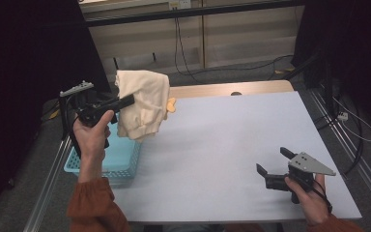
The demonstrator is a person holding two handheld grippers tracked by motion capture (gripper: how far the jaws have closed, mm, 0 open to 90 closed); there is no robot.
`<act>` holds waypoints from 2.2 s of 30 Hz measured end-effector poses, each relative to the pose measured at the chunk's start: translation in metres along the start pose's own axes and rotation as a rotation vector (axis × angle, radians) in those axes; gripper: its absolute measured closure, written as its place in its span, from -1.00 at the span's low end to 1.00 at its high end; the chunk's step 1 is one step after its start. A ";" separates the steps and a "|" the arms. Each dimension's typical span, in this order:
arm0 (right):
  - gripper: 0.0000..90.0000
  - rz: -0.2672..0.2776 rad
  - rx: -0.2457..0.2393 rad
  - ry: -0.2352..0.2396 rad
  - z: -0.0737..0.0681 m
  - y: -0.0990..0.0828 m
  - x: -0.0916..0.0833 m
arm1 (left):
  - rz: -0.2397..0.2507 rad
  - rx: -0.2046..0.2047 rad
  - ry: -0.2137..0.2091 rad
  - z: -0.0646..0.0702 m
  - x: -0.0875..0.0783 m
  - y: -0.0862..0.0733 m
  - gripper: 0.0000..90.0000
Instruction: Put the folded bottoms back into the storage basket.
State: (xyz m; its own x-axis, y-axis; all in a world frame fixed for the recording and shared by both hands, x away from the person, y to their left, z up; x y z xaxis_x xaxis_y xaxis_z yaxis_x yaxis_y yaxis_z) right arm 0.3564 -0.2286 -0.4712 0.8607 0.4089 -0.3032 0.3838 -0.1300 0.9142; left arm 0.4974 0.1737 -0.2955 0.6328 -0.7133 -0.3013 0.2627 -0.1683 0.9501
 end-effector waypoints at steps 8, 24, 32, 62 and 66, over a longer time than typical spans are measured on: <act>-0.98 0.000 0.002 0.000 0.000 0.000 0.000 | 0.007 -0.024 0.022 -0.014 -0.012 -0.001 0.63; -0.98 0.003 0.001 0.001 0.000 0.001 -0.001 | -0.010 -0.021 0.053 -0.027 -0.027 -0.003 0.63; -0.98 0.002 0.002 0.000 0.000 0.000 -0.001 | -0.009 -0.032 0.091 -0.039 -0.042 -0.005 0.63; -0.98 0.000 0.001 0.001 0.000 0.000 -0.001 | -0.082 -0.079 0.164 -0.074 -0.061 -0.031 0.63; -0.98 0.000 0.001 0.001 0.000 0.000 -0.001 | -0.096 -0.099 0.166 -0.080 -0.059 -0.039 0.63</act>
State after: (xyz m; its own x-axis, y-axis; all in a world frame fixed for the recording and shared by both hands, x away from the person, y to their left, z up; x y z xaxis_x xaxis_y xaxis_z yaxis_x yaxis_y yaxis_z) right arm 0.3560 -0.2291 -0.4708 0.8607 0.4096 -0.3025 0.3838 -0.1314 0.9140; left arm 0.5082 0.2768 -0.3209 0.7104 -0.5742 -0.4071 0.3927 -0.1567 0.9062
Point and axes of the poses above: each handheld gripper's, and its own axes: x roughly forward along the jaws, y roughly out of its top, z roughly to its right, the point moved 10 cm from there along x, roughly forward along the jaws, and after that the axes turned 15 degrees about x, right-handed, at the moved point
